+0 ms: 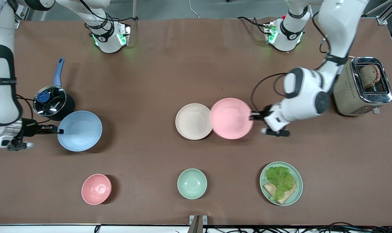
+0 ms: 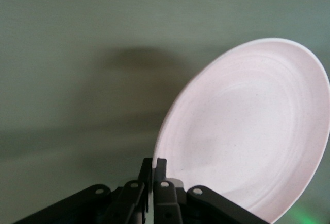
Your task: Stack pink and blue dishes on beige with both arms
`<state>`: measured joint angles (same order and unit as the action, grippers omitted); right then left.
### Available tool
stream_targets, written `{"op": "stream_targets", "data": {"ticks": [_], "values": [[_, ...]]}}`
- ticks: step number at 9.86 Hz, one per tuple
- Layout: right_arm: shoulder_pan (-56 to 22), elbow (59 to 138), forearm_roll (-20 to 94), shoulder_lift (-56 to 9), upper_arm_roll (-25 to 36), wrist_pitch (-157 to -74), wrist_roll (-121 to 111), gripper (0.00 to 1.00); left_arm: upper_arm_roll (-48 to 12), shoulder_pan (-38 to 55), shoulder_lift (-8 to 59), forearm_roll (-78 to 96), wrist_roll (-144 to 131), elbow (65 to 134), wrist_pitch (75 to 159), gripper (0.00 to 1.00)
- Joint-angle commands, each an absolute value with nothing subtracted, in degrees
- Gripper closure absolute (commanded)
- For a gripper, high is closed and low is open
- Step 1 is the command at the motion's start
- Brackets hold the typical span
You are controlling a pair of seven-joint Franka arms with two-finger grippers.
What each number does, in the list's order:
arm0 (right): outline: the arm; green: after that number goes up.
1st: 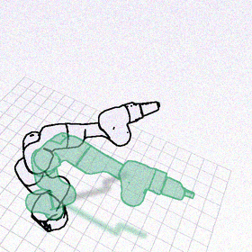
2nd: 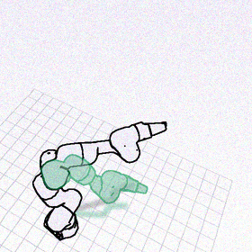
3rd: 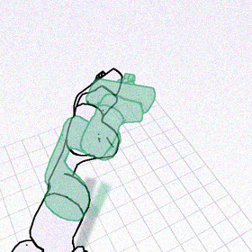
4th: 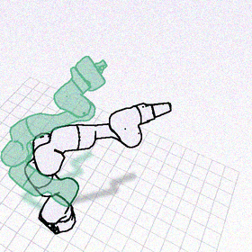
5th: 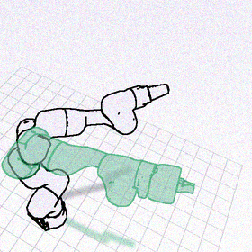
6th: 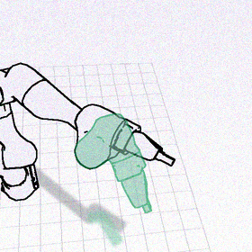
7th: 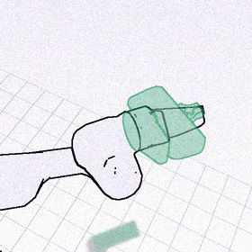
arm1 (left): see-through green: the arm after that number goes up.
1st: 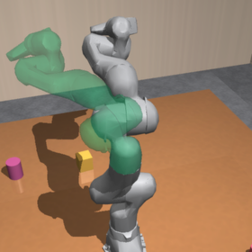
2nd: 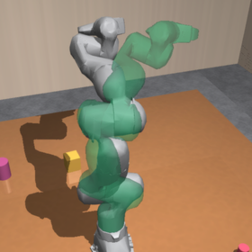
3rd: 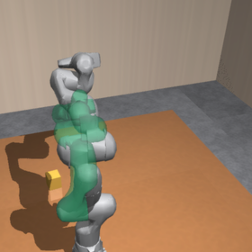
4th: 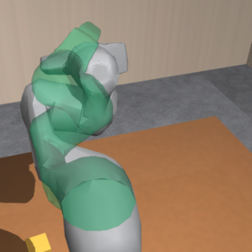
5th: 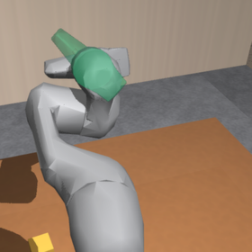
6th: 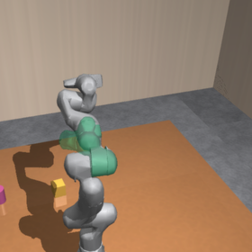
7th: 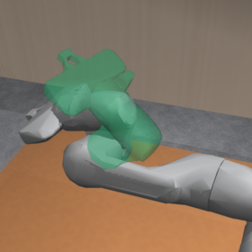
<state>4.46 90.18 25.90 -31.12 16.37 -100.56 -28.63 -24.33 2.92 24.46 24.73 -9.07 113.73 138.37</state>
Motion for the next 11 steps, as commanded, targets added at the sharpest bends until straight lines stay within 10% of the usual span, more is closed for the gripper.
{"op": "stream_targets", "data": {"ticks": [1, 6, 7, 8, 11], "values": [[1.9, 83.8, 24.5, -30.8, 16.5, -92.0, -17.6, 0.99, -30.2, 4.0, 33.0, 16.0, -22.3, 112.1, 147.6, 0.98], [0.2, 84.4, 22.9, -24.9, 2.9, -90.8, 6.8, 0.99, -33.8, 6.3, 41.4, -5.1, -45.6, 107.5, 147.8, 0.88], [0.0, 85.5, 22.9, -24.0, -0.2, -91.4, 10.8, 0.99, -33.8, 6.3, 41.2, -5.2, -46.7, 106.5, 147.8, 0.28], [-0.2, 87.7, 22.9, -22.9, -3.6, -93.4, 13.7, 0.99, -33.8, 6.2, 39.7, -5.2, -46.9, 105.8, 147.3, 0.0], [-0.2, 100.4, 23.0, -18.6, -15.2, -106.8, 19.9, 0.99, -30.7, 4.3, 27.3, -5.2, -41.2, 108.1, 136.1, 0.0]]}}
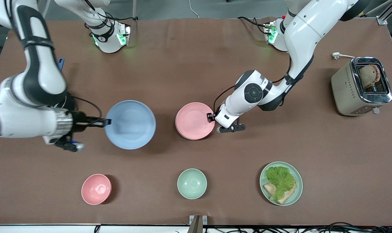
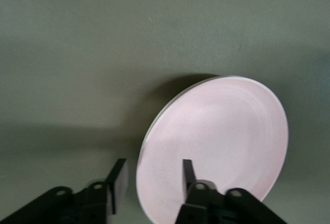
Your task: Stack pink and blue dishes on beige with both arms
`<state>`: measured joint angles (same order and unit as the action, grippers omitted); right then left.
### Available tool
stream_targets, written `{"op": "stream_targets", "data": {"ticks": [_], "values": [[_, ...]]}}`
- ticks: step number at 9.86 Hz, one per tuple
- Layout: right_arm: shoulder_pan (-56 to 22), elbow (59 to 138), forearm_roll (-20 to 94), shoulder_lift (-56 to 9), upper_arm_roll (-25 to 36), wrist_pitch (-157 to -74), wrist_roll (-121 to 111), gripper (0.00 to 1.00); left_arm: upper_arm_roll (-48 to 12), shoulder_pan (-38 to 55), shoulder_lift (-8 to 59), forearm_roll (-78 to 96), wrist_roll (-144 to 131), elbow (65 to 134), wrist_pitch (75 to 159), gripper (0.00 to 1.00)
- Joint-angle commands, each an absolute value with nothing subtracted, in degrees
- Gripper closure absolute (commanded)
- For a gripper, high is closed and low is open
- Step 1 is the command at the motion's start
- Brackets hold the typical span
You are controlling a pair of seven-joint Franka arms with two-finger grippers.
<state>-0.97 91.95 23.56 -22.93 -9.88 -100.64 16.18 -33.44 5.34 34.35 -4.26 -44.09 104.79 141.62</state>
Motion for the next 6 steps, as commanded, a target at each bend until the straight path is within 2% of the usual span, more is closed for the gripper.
{"op": "stream_targets", "data": {"ticks": [1, 3, 6], "values": [[-0.3, 103.3, 22.9, -18.8, -20.5, -113.6, 24.5, 0.99, -26.6, 4.3, 22.0, -5.0, -34.9, 109.0, 131.7, 0.0], [-1.7, 107.8, 22.9, -19.8, -26.6, -125.8, 27.7, 0.99, -19.7, 4.0, 15.0, -4.9, -23.4, 108.6, 122.4, 0.0], [-7.0, 114.3, 22.9, -23.7, -27.3, -141.4, 27.5, 0.98, -10.6, 3.9, 6.8, -4.1, -9.1, 107.3, 117.6, 0.0]]}}
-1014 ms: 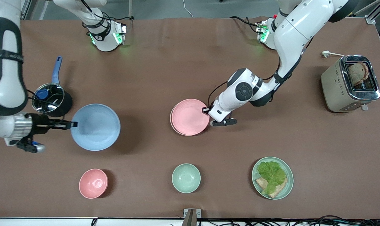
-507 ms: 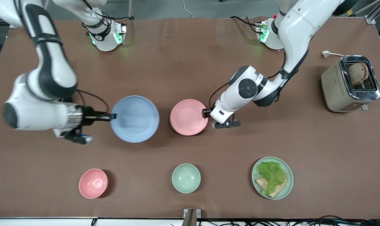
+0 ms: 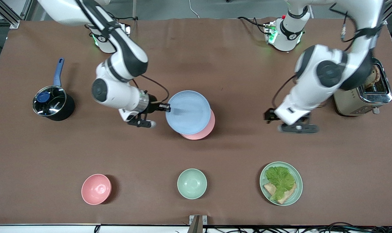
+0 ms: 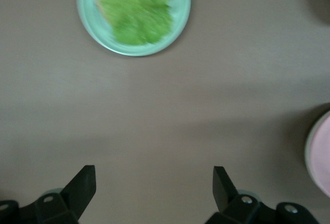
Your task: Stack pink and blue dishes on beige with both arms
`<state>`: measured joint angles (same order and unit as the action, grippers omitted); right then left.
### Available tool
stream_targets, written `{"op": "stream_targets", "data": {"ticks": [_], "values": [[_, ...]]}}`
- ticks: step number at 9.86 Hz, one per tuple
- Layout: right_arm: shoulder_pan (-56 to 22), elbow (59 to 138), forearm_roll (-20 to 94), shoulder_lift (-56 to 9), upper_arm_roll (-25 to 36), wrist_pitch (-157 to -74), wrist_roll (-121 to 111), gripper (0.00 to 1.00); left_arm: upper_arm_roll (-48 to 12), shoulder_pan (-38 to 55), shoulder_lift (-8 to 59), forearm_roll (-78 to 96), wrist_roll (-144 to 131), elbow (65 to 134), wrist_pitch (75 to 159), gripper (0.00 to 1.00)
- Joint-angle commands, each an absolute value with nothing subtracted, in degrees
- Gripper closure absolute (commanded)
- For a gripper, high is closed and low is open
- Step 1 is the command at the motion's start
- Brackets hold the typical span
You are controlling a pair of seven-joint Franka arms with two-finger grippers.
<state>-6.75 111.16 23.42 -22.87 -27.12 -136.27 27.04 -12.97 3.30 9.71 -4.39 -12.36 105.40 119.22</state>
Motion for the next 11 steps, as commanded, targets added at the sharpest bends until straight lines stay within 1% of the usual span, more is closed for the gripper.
{"op": "stream_targets", "data": {"ticks": [1, 3, 4, 6, 7, 8, 9, 10, 11], "values": [[-7.6, 115.6, 22.9, -25.6, -27.3, -145.5, 27.2, 0.98, -8.4, 4.0, 4.5, -4.1, -4.5, 105.4, 113.9, 0.0], [-9.2, 115.8, 22.7, -28.6, -27.3, -150.5, 27.2, 0.98, -4.0, 3.9, 2.1, -4.1, 0.0, 97.2, 101.0, 0.0], [-10.1, 116.1, 22.7, -30.3, -27.3, -153.9, 27.2, 0.97, -2.7, 3.9, 0.7, -4.0, 0.1, 94.2, 95.3, 0.0], [-10.8, 116.2, 22.7, -30.8, -27.3, -154.8, 27.2, 0.96, -2.1, 4.0, -0.2, -4.0, -0.3, 90.4, 93.5, 0.0], [-10.8, 116.2, 22.7, -31.3, -27.3, -154.8, 27.2, 0.93, -2.1, 4.0, 0.3, -4.0, -0.3, 86.9, 91.1, 0.0], [-10.2, 116.2, 22.4, -31.4, -27.3, -154.8, 26.9, 0.75, -2.1, 3.9, 1.1, -3.8, -0.3, 82.7, 87.3, 0.0], [-9.7, 116.2, 22.2, -31.4, -27.2, -154.5, 26.8, 0.46, -2.0, 3.9, 1.8, -2.3, -0.2, 80.4, 84.5, 0.0], [-8.8, 116.2, 22.2, -30.4, -27.2, -153.8, 26.7, 0.24, -1.5, 3.9, 1.7, -1.1, -0.3, 80.4, 84.1, 0.0], [-7.7, 116.1, 21.8, -28.6, -27.1, -152.2, 26.7, 0.0, -0.9, 3.8, 1.1, -0.6, -0.1, 80.5, 83.5, 0.0]]}}
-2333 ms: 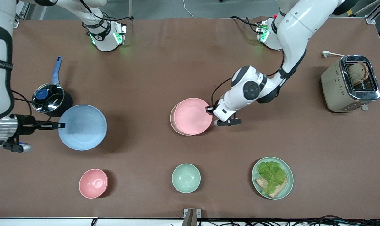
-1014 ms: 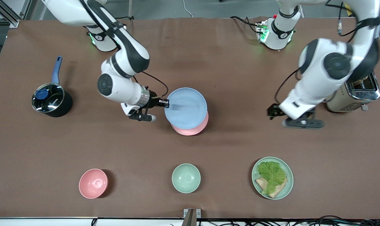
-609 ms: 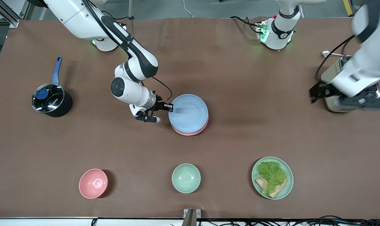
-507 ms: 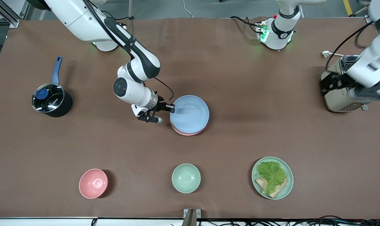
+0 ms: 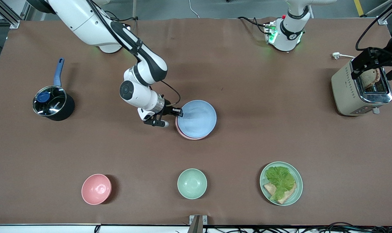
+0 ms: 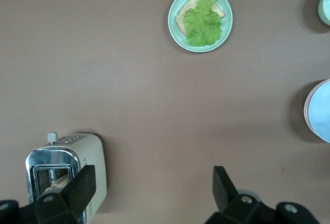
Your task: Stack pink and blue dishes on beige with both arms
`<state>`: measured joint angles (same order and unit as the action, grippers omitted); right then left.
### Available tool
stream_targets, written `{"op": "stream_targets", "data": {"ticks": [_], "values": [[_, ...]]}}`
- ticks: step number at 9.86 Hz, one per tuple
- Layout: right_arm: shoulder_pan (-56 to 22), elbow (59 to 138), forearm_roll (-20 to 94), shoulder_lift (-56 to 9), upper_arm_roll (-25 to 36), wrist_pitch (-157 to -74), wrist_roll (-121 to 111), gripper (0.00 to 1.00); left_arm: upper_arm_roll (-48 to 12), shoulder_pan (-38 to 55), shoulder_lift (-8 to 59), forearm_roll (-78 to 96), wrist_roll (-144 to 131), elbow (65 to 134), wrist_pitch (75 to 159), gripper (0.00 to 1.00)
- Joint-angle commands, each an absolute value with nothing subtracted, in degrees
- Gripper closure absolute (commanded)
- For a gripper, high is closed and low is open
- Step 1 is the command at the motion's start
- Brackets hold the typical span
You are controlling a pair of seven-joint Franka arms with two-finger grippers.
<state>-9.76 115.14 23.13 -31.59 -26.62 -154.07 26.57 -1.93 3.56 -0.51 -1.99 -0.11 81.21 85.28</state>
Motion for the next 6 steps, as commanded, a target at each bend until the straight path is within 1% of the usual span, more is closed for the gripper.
{"op": "stream_targets", "data": {"ticks": [1, 3, 4, 5, 6], "values": [[-6.4, 115.8, 19.4, -26.2, -26.7, -148.7, 26.7, 0.0, 0.6, 3.2, 0.3, 0.8, 0.4, 80.8, 82.1, 0.0], [-1.7, 115.9, 12.4, -16.7, -26.6, -138.5, 28.2, 0.0, 1.3, 3.2, -1.5, 3.6, 0.3, 83.0, 82.0, 0.0], [0.8, 115.7, 8.7, -11.0, -25.4, -132.9, 28.6, 0.0, 1.8, 3.3, -1.7, 3.3, 0.4, 83.4, 82.1, 0.0], [1.1, 114.4, 2.4, -6.6, -21.2, -128.1, 28.6, 0.0, 1.8, 3.3, -1.8, 2.5, 0.5, 83.9, 82.4, 0.0], [1.3, 111.7, -1.1, -4.2, -17.5, -123.3, 28.0, 0.0, 1.8, 3.2, -1.8, 1.5, 0.5, 83.9, 82.4, 0.0]]}}
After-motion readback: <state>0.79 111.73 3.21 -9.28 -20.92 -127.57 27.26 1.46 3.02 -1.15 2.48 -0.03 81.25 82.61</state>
